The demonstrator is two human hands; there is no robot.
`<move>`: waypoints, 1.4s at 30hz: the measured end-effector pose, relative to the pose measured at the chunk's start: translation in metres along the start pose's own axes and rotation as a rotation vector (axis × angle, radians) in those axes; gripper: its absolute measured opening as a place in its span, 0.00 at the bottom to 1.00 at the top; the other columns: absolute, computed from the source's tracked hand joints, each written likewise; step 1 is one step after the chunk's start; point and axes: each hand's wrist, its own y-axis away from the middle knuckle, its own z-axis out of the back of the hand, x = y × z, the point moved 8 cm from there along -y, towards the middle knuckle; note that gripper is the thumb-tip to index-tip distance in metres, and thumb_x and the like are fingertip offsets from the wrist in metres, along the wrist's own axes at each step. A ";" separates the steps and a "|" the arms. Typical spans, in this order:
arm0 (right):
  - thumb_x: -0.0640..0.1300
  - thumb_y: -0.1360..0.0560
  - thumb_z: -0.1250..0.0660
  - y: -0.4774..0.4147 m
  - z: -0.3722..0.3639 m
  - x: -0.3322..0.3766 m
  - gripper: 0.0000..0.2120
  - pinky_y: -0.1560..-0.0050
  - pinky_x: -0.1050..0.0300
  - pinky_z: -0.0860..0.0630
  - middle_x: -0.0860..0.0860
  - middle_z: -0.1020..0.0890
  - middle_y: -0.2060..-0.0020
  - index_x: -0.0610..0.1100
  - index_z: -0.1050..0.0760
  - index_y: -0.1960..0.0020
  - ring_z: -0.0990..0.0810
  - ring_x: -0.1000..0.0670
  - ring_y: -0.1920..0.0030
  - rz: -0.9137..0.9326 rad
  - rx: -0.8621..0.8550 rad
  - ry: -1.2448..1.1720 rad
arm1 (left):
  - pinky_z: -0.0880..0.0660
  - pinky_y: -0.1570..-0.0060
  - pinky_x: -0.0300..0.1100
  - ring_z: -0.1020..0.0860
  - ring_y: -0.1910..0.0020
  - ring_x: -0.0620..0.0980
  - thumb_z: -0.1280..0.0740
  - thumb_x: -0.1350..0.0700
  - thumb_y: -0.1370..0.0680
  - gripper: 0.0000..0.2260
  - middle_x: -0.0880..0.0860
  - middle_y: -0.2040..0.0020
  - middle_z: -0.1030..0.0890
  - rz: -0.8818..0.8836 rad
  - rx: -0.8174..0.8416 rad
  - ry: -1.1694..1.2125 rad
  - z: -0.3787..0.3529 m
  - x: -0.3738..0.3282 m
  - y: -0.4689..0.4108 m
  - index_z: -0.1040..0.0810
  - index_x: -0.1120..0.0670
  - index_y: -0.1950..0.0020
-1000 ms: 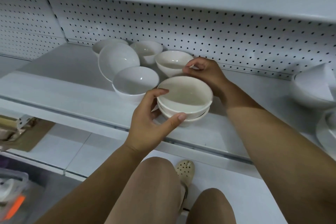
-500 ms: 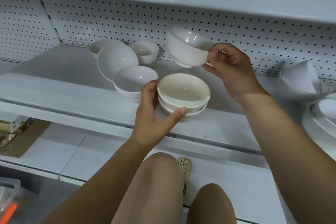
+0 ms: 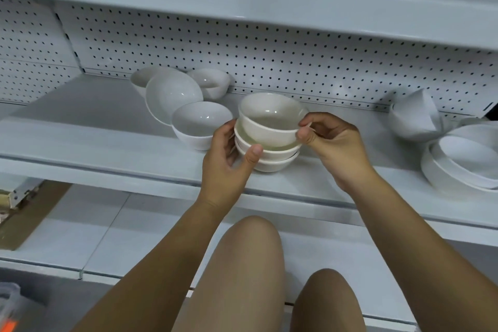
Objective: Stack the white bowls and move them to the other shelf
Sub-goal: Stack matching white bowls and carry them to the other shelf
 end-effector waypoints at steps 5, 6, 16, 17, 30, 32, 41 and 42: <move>0.37 0.27 0.25 0.005 -0.005 -0.003 0.07 0.50 0.61 0.22 0.53 0.15 0.55 0.46 0.18 0.52 0.18 0.53 0.53 -0.012 0.000 0.008 | 0.26 0.42 0.31 0.21 0.37 0.38 0.29 0.51 0.25 0.22 0.44 0.37 0.20 -0.001 -0.009 0.016 0.001 -0.001 0.001 0.28 0.51 0.32; 0.38 0.27 0.25 0.007 -0.007 -0.003 0.08 0.49 0.60 0.22 0.50 0.15 0.54 0.46 0.17 0.50 0.18 0.52 0.52 -0.013 0.006 0.012 | 0.26 0.43 0.31 0.21 0.38 0.38 0.29 0.51 0.25 0.22 0.44 0.37 0.20 0.003 -0.014 0.017 0.001 -0.001 0.001 0.28 0.51 0.32; 0.55 0.26 0.27 0.032 -0.021 -0.017 0.40 0.34 0.67 0.29 0.59 0.29 0.27 0.54 0.43 0.20 0.29 0.63 0.29 -0.040 0.023 0.068 | 0.24 0.39 0.36 0.21 0.36 0.40 0.32 0.46 0.19 0.20 0.47 0.37 0.19 0.041 0.080 -0.040 -0.005 0.003 0.004 0.27 0.57 0.32; 0.55 0.28 0.23 0.033 -0.025 -0.018 0.47 0.34 0.69 0.29 0.59 0.31 0.27 0.55 0.48 0.19 0.30 0.65 0.29 -0.035 0.028 0.099 | 0.24 0.36 0.43 0.21 0.35 0.43 0.33 0.44 0.19 0.21 0.49 0.36 0.19 0.046 0.110 -0.046 -0.005 0.004 0.004 0.26 0.56 0.32; 0.51 0.39 0.14 -0.006 -0.005 -0.034 0.57 0.35 0.71 0.31 0.58 0.32 0.28 0.60 0.48 0.23 0.29 0.58 0.30 0.070 -0.206 0.235 | 0.24 0.48 0.37 0.20 0.53 0.40 0.32 0.49 0.18 0.07 0.43 0.53 0.17 -0.116 -0.048 -0.620 0.033 -0.053 -0.081 0.18 0.50 0.49; 0.49 0.39 0.13 -0.017 -0.006 -0.039 0.59 0.36 0.72 0.29 0.56 0.32 0.27 0.63 0.50 0.24 0.28 0.55 0.30 0.052 -0.232 0.201 | 0.25 0.42 0.42 0.19 0.47 0.47 0.31 0.47 0.20 0.09 0.47 0.47 0.16 -0.085 -0.052 -0.752 0.039 -0.051 -0.116 0.18 0.51 0.46; 0.41 0.39 0.14 -0.032 -0.001 -0.060 0.61 0.56 0.83 0.32 0.53 0.28 0.31 0.62 0.52 0.22 0.25 0.60 0.39 -0.013 -0.229 0.098 | 0.26 0.36 0.47 0.21 0.38 0.54 0.31 0.40 0.21 0.21 0.52 0.39 0.17 -0.011 0.201 -1.386 0.022 -0.008 -0.204 0.19 0.53 0.36; 0.42 0.40 0.14 -0.033 -0.001 -0.062 0.62 0.55 0.83 0.32 0.54 0.28 0.31 0.62 0.52 0.22 0.25 0.57 0.38 -0.014 -0.224 0.098 | 0.26 0.37 0.48 0.22 0.38 0.55 0.31 0.39 0.22 0.22 0.53 0.38 0.18 0.005 0.230 -1.426 0.018 -0.001 -0.208 0.19 0.53 0.36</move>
